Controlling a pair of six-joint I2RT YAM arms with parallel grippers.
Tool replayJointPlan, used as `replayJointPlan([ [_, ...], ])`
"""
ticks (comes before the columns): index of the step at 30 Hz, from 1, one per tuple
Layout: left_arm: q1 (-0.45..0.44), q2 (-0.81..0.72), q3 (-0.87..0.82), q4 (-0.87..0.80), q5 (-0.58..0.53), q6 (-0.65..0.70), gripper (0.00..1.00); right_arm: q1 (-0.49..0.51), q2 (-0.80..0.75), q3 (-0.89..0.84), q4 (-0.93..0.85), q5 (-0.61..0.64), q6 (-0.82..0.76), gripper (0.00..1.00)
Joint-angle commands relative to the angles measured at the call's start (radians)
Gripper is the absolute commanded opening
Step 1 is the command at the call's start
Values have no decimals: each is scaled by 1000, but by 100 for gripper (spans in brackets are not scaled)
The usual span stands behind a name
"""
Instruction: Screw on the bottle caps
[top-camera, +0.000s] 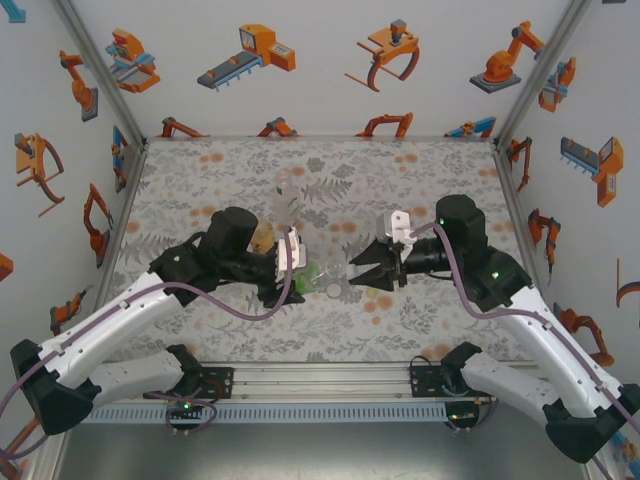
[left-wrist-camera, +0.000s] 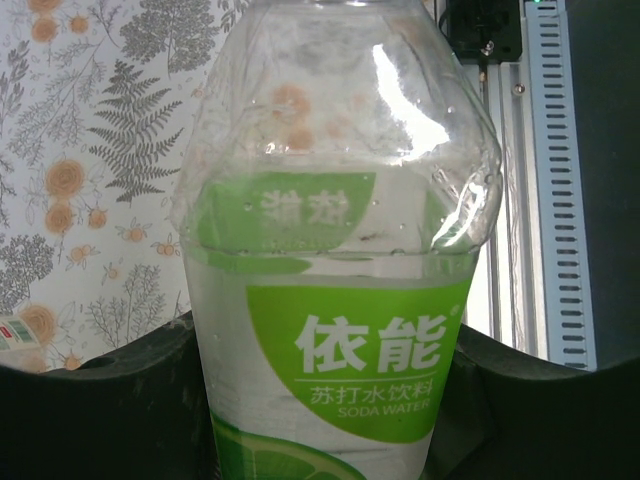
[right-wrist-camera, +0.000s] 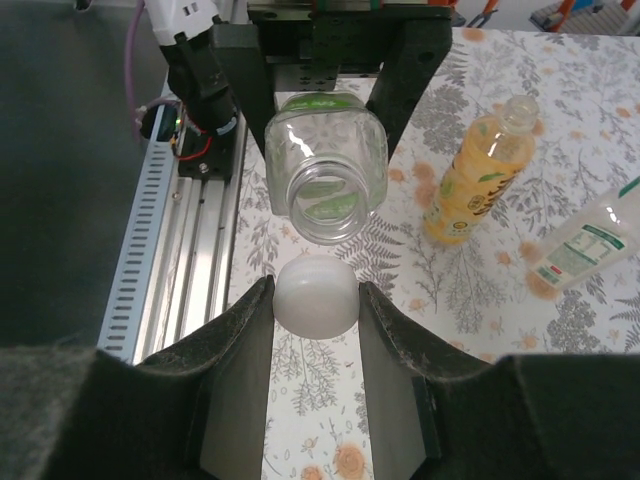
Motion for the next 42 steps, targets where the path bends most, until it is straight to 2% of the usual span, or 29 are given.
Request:
replayJointPlan([
  [1, -9, 8, 50, -67, 31, 39, 0, 20, 6, 45, 16, -17, -25, 2],
  [19, -25, 17, 100, -202, 31, 84, 0, 121, 82, 106, 27, 17, -26, 0],
  [33, -28, 5, 94, -202, 47, 77, 0, 168, 114, 116, 22, 48, -32, 0],
  [42, -28, -33, 64, -136, 63, 58, 0, 187, 123, 110, 23, 68, -38, 0],
])
